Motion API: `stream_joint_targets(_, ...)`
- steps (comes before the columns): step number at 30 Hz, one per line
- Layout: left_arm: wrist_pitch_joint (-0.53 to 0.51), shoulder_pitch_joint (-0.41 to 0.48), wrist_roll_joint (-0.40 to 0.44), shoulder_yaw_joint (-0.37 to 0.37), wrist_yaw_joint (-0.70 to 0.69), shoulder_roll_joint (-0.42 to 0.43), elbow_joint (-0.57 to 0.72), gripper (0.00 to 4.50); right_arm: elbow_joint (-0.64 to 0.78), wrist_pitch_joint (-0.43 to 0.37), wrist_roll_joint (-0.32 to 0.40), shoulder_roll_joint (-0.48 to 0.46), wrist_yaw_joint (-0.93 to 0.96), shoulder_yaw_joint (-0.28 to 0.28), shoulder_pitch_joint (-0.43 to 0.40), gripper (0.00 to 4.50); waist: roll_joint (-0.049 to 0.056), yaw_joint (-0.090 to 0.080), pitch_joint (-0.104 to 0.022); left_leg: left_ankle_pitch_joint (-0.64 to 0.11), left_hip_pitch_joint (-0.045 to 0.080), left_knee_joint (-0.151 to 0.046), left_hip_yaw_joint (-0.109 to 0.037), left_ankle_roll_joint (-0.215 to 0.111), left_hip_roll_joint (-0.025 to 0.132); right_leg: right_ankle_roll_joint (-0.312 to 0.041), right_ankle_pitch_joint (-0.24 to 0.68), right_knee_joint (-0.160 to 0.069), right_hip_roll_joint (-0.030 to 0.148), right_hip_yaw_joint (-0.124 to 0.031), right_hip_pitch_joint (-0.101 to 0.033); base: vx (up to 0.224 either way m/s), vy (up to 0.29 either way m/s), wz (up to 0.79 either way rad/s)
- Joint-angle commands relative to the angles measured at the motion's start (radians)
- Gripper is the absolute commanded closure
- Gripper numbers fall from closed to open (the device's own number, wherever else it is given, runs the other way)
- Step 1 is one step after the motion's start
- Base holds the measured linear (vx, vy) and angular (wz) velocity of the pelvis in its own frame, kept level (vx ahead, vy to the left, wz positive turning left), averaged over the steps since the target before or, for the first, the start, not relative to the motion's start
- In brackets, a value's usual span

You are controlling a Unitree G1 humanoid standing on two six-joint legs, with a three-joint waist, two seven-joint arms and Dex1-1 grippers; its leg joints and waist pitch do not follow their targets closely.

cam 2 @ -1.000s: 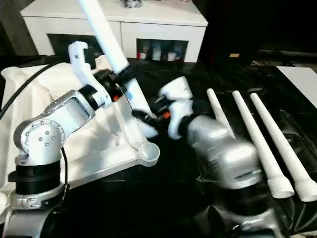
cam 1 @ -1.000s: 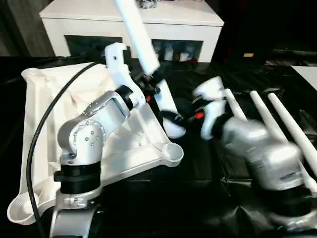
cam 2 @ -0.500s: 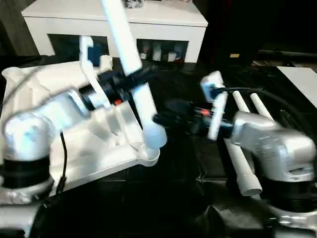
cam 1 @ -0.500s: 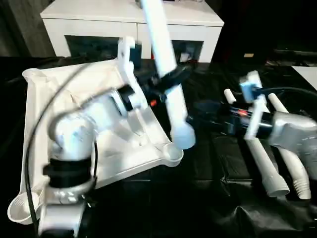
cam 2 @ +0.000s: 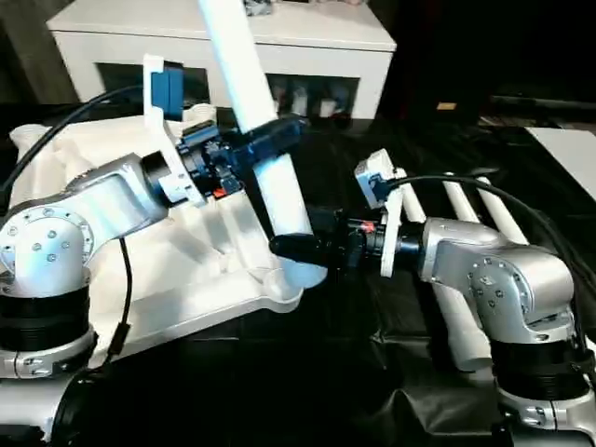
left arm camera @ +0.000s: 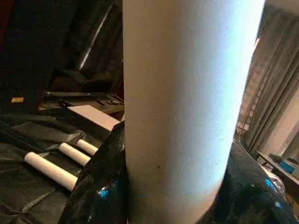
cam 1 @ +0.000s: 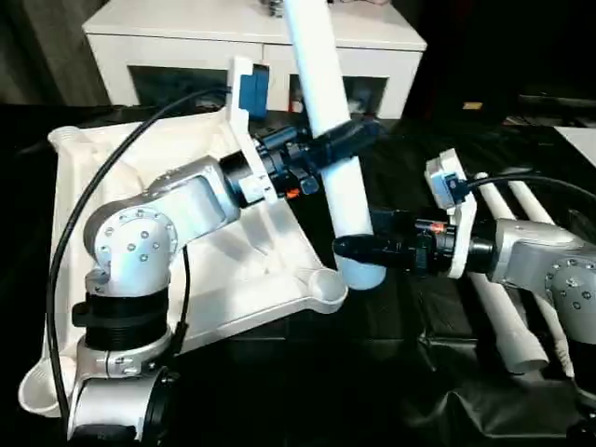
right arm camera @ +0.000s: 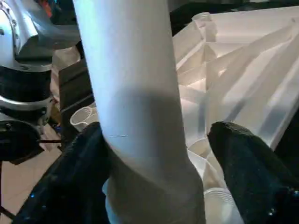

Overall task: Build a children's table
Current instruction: Pick table leg

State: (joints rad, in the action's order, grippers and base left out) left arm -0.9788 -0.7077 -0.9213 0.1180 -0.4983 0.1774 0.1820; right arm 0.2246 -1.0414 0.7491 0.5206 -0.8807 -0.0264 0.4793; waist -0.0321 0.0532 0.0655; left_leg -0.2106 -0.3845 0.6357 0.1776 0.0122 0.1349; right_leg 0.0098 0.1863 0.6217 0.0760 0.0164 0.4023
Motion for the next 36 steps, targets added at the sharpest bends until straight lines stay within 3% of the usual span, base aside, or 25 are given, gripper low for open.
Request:
stream_joint_targets(1,-0.008,-0.003,-0.02,-0.009,-0.021,0.005,0.033,2.64,0.011,-0.006,0.003,0.009,0.006,0.007,0.001,1.23,-0.004,0.001,-0.07,-0.089,0.023,-0.081,-0.027,0.008,0.078,-0.251,0.146,-0.064,0.064,-0.034,-0.048,0.0,0.0,0.0)
stream_joint_targets(7,0.001,-0.002,-0.018,-0.012,-0.023,0.014,0.028,2.64,0.019,0.006,-0.013,0.005,0.015,0.033,-0.001,1.68,-0.005,0.003,-0.07,-0.084,0.023,-0.081,-0.027,0.011,0.078,-0.248,0.144,-0.063,0.064,-0.034,-0.048,0.0,0.0,0.0)
stream_joint_targets(9,0.004,0.0,-0.016,-0.012,-0.022,0.014,0.027,2.64,0.026,0.013,-0.022,0.003,0.023,0.042,-0.005,2.02,-0.004,0.004,-0.07,-0.086,0.024,-0.082,-0.027,0.014,0.079,-0.247,0.144,-0.062,0.064,-0.034,-0.048,0.0,0.0,0.0)
stream_joint_targets(14,0.013,0.006,0.003,-0.022,-0.012,0.017,0.025,2.64,0.032,0.041,-0.051,-0.005,0.05,0.06,-0.008,2.19,-0.005,0.004,-0.07,-0.088,0.023,-0.082,-0.027,0.017,0.078,-0.239,0.15,-0.063,0.065,-0.034,-0.047,0.0,0.0,0.0)
stream_joint_targets(15,0.009,0.004,0.022,-0.022,0.021,0.014,0.011,2.29,0.032,0.058,-0.067,-0.013,0.067,0.066,-0.008,2.36,-0.004,0.003,-0.07,-0.088,0.022,-0.082,-0.027,0.019,0.078,-0.237,0.151,-0.063,0.064,-0.035,-0.047,0.0,0.0,0.0)
stream_joint_targets(20,0.009,-0.001,0.04,0.0,0.089,-0.009,-0.024,1.89,0.023,0.091,-0.1,-0.053,0.132,0.062,-0.003,2.49,-0.005,0.002,-0.07,-0.093,0.022,-0.082,-0.027,0.025,0.077,-0.236,0.152,-0.065,0.063,-0.035,-0.046,0.0,0.0,0.0)
stream_joint_targets(25,0.012,0.023,0.079,-0.033,0.119,-0.015,0.003,1.43,0.013,0.156,-0.192,-0.101,0.239,0.095,0.0,2.55,-0.002,0.001,-0.07,-0.093,0.022,-0.084,-0.028,0.038,0.077,-0.222,0.155,-0.064,0.063,-0.034,-0.045,0.0,0.0,0.0)
stream_joint_targets(27,0.032,0.034,0.147,-0.062,0.19,-0.028,0.001,1.17,0.012,0.211,-0.277,-0.125,0.306,0.143,-0.001,2.56,-0.002,-0.002,-0.07,-0.098,0.021,-0.086,-0.029,0.047,0.079,-0.212,0.154,-0.065,0.062,-0.035,-0.044,0.0,0.0,0.0)
stream_joint_targets(29,0.038,0.043,0.165,-0.071,0.211,-0.033,-0.002,1.03,0.007,0.235,-0.316,-0.138,0.341,0.163,0.002,2.56,-0.002,-0.002,-0.07,-0.106,0.022,-0.085,-0.028,0.049,0.077,-0.207,0.162,-0.066,0.062,-0.036,-0.044,0.0,0.0,0.0)
stream_joint_targets(34,0.056,0.053,0.176,-0.071,0.222,-0.053,-0.002,1.03,0.017,0.247,-0.34,-0.159,0.363,0.191,0.0,2.56,-0.005,-0.006,-0.069,-0.12,0.02,-0.088,-0.029,0.049,0.076,-0.198,0.16,-0.067,0.059,-0.036,-0.045,0.0,0.0,0.0)
stream_joint_targets(36,0.062,0.052,0.184,-0.067,0.232,-0.057,-0.007,1.36,0.013,0.252,-0.347,-0.165,0.369,0.193,0.002,2.56,-0.003,-0.005,-0.069,-0.123,0.02,-0.088,-0.029,0.047,0.076,-0.198,0.161,-0.066,0.061,-0.036,-0.045,0.0,0.0,0.0)
